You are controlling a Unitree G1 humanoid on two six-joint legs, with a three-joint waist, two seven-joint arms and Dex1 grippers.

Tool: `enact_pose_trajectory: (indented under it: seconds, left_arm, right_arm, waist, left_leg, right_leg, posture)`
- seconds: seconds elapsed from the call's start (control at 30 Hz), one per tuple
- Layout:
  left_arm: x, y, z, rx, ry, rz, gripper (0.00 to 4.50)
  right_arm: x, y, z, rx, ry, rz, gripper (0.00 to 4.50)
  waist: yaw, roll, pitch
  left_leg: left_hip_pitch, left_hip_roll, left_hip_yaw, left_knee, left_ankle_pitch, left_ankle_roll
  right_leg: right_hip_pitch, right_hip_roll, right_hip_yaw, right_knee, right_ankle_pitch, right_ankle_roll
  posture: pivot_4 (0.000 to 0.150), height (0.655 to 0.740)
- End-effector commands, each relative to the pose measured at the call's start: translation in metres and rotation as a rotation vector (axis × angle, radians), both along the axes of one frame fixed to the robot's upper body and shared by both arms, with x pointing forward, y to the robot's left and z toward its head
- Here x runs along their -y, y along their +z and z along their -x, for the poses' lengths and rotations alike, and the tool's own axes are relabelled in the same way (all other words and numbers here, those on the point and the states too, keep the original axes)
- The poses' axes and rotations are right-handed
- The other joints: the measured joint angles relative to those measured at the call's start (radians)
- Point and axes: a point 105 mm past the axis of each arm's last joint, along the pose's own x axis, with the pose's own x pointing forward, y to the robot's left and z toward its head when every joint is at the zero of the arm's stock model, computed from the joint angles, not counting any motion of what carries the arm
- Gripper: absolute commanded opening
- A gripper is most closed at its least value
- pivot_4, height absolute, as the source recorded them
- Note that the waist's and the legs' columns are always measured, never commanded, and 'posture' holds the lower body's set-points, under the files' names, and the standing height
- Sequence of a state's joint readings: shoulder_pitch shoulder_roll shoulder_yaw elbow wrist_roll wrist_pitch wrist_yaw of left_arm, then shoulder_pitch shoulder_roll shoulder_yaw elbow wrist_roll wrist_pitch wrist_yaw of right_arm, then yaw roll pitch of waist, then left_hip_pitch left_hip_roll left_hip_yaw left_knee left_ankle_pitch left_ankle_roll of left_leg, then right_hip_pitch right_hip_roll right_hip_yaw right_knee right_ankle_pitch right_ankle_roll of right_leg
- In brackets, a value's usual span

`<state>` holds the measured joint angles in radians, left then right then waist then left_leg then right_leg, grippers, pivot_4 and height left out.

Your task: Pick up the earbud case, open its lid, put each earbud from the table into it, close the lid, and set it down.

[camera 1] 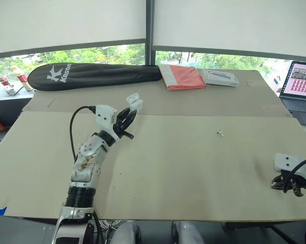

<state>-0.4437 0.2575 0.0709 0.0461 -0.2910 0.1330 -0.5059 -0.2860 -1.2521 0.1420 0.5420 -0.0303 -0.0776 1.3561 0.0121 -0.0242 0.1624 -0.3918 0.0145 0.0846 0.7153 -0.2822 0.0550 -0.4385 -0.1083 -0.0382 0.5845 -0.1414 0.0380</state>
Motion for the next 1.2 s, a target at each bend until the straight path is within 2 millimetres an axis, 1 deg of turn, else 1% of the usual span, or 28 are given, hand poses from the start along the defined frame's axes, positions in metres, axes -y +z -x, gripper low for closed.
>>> enact_pose_trajectory:
  seconds: [0.03,0.07,0.27,0.43,0.63,0.73,0.87,0.9,1.0,1.07,1.1,1.2]
  left_arm:
    - [-0.004,0.016,0.007,0.064,0.011,-0.006,0.46]
    - [-0.005,0.016,0.008,0.064,0.013,-0.007,0.46]
    - [-0.003,0.016,0.009,0.061,0.011,-0.009,0.46]
    - [-0.002,0.015,0.011,0.053,0.014,-0.001,0.46]
    - [0.0,0.016,0.01,0.052,0.003,-0.003,0.46]
    - [0.002,0.015,0.009,0.049,-0.004,-0.004,0.46]
    - [0.009,0.013,0.011,0.045,-0.029,-0.003,0.46]
    - [0.01,0.013,0.012,0.044,-0.033,-0.002,0.46]
    - [0.012,0.011,0.012,0.04,-0.044,-0.001,0.46]
    - [0.013,0.01,0.012,0.038,-0.052,-0.002,0.46]
    - [0.014,0.01,0.012,0.037,-0.057,-0.002,0.46]
    - [0.018,0.009,0.011,0.037,-0.075,-0.003,0.46]
  right_arm:
    - [0.007,-0.004,0.007,-0.045,0.009,0.023,2.41]
    - [0.008,-0.005,0.01,-0.065,0.014,0.027,2.72]
    - [0.015,-0.007,0.021,-0.123,0.015,0.061,2.72]
    - [0.013,-0.008,0.018,-0.098,0.011,0.047,2.72]
    - [0.001,-0.012,0.012,-0.066,0.027,0.0,2.72]
    - [-0.002,-0.014,0.008,-0.053,0.043,-0.002,1.91]
    - [-0.005,-0.014,0.002,-0.033,0.049,-0.011,0.52]
    - [-0.006,-0.013,0.001,-0.029,0.052,-0.012,0.36]
    - [-0.009,-0.011,-0.002,-0.009,0.078,-0.014,0.36]
    - [-0.017,-0.007,-0.007,0.01,0.075,-0.049,0.36]
    - [-0.031,-0.001,-0.015,0.032,0.064,-0.106,0.36]
    - [-0.086,0.028,-0.04,0.126,0.063,-0.314,0.36]
  waist:
    - [0.001,0.0,0.0]
    - [0.002,0.0,0.0]
    - [0.007,0.0,0.0]
    - [0.007,0.0,0.0]
    - [0.005,-0.001,0.0]
    - [0.0,-0.004,-0.001]
    - [-0.009,-0.008,-0.003]
    - [-0.011,-0.009,-0.003]
    - [-0.014,-0.009,-0.003]
    - [-0.016,-0.009,-0.003]
    - [-0.017,-0.009,-0.003]
    - [-0.03,-0.008,-0.003]
  left_leg:
    - [0.0,0.0,0.0,0.0,0.0,0.0]
    - [0.0,0.0,0.0,0.0,0.0,0.0]
    - [0.001,0.0,-0.001,0.0,0.0,0.0]
    - [0.001,0.0,-0.001,0.0,0.0,0.0]
    - [0.002,0.0,-0.001,0.0,0.0,0.0]
    - [0.003,0.001,-0.001,-0.001,0.0,0.0]
    - [0.004,0.002,-0.001,0.0,-0.001,0.001]
    - [0.005,0.002,-0.001,0.0,-0.001,0.001]
    - [0.007,0.002,-0.001,-0.001,-0.002,0.002]
    - [0.008,0.002,-0.001,-0.001,-0.002,0.001]
    - [0.008,0.003,-0.001,-0.001,-0.002,0.001]
    - [0.009,0.004,0.0,-0.001,-0.003,0.0]
  right_leg:
    - [0.0,0.0,0.0,0.0,0.0,0.0]
    - [0.0,0.0,0.0,0.0,0.0,0.0]
    - [0.001,-0.001,-0.001,-0.001,0.0,0.0]
    - [0.002,-0.001,-0.001,-0.001,0.0,0.0]
    - [0.003,-0.001,-0.001,-0.002,0.0,0.0]
    - [0.004,0.0,-0.002,-0.004,0.0,0.0]
    - [0.007,0.0,-0.002,-0.006,0.0,0.0]
    - [0.008,0.0,-0.002,-0.006,0.0,0.0]
    - [0.01,-0.001,-0.001,-0.006,0.0,0.0]
    - [0.01,-0.001,-0.001,-0.006,0.0,0.0]
    - [0.01,-0.001,-0.001,-0.006,0.0,0.0]
    - [0.009,0.0,-0.001,-0.006,0.001,-0.001]
  posture:
    - [0.15,0.74]
    - [0.15,0.74]
    - [0.15,0.74]
    - [0.15,0.74]
    - [0.15,0.74]
    - [0.15,0.74]
    - [0.15,0.74]
    - [0.15,0.74]
    - [0.15,0.74]
    - [0.15,0.74]
    - [0.15,0.74]
    - [0.15,0.74]
